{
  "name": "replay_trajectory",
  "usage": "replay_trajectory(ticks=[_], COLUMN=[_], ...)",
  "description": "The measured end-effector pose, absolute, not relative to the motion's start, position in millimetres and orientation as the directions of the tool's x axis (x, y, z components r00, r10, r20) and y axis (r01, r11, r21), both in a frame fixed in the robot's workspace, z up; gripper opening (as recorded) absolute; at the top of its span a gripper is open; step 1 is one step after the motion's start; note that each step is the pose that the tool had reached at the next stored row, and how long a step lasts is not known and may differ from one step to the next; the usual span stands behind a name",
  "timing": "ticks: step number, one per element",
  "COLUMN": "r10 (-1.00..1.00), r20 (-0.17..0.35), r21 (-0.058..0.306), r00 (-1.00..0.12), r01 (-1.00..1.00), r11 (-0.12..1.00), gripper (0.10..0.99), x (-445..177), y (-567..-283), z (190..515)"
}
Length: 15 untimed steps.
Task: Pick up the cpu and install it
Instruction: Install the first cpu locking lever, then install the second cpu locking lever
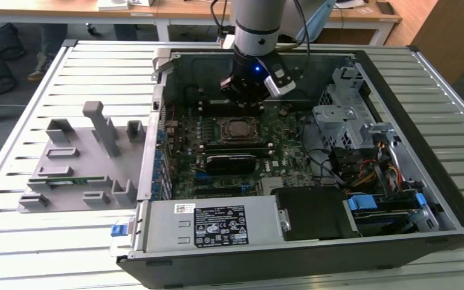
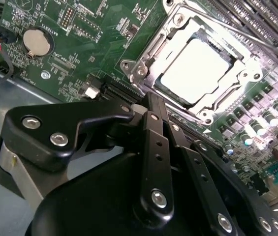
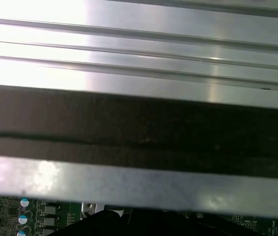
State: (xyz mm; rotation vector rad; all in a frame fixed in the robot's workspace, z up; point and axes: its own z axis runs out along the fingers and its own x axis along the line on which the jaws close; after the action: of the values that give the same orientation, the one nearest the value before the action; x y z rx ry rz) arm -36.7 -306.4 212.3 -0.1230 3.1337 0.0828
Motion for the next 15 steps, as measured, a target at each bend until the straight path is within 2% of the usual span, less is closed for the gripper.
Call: replay_trajectory(ticks=[15], r10=[-0.078], r20=[-0.006], r21=[0.053], r00=[-0.997], r01=[-0.078], r11=[0.996], gripper=[0.106], x=[-36.4], y=[-313.2], z=[212.3])
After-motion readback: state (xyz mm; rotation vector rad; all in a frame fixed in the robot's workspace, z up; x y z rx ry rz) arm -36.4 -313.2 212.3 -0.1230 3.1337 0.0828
